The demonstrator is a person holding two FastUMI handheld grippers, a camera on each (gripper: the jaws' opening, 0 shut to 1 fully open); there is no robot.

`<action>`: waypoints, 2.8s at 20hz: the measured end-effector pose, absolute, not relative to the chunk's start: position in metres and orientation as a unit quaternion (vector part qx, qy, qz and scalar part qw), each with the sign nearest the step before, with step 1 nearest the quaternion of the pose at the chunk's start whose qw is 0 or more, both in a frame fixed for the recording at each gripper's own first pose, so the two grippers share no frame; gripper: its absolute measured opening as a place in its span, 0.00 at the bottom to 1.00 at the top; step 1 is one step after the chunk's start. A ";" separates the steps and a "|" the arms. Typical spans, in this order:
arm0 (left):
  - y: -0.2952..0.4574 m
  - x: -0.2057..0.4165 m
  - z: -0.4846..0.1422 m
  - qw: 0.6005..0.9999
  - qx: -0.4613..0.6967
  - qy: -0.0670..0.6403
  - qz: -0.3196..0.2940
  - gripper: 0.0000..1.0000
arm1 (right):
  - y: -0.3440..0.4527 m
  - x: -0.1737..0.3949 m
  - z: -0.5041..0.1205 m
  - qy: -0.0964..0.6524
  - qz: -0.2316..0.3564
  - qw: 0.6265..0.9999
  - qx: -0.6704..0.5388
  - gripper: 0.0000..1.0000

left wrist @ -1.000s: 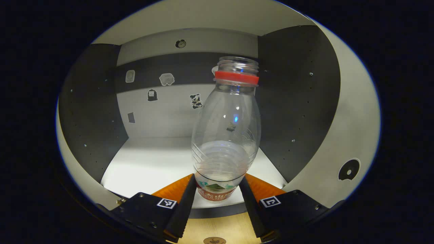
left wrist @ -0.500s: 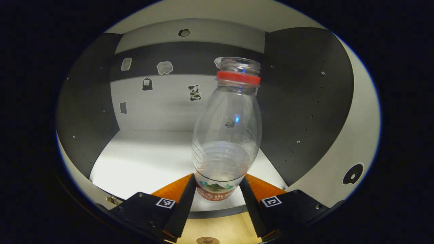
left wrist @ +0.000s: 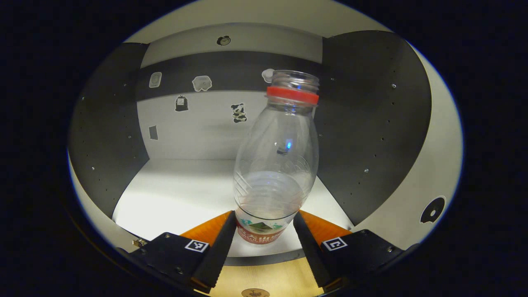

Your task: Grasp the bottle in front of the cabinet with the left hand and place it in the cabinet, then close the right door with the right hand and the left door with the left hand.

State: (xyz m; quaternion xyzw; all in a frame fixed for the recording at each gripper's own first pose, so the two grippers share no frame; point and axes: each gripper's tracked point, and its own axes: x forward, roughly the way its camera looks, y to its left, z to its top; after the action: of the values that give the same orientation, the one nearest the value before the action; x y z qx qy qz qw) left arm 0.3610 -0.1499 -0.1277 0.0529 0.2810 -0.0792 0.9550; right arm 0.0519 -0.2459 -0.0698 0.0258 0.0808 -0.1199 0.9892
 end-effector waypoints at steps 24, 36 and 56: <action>-0.115 0.201 0.025 0.991 0.017 0.118 -0.059 0.95 | -0.232 0.066 -0.019 0.031 -0.047 0.998 -0.011 0.98; -0.021 0.102 0.090 0.999 0.018 0.038 -0.015 0.94 | -0.175 0.101 -0.002 0.013 -0.030 0.999 -0.020 0.98; 0.064 0.087 0.087 0.996 0.053 0.009 -0.067 0.95 | -0.131 0.101 -0.015 0.015 -0.143 0.988 -0.059 0.95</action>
State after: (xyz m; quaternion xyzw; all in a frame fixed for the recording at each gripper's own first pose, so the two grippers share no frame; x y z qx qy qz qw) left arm 0.0867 0.0642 0.0873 0.0525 0.0086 -0.0668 0.9963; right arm 0.1011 -0.1307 -0.0154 -0.0586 0.0149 -0.1425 0.9879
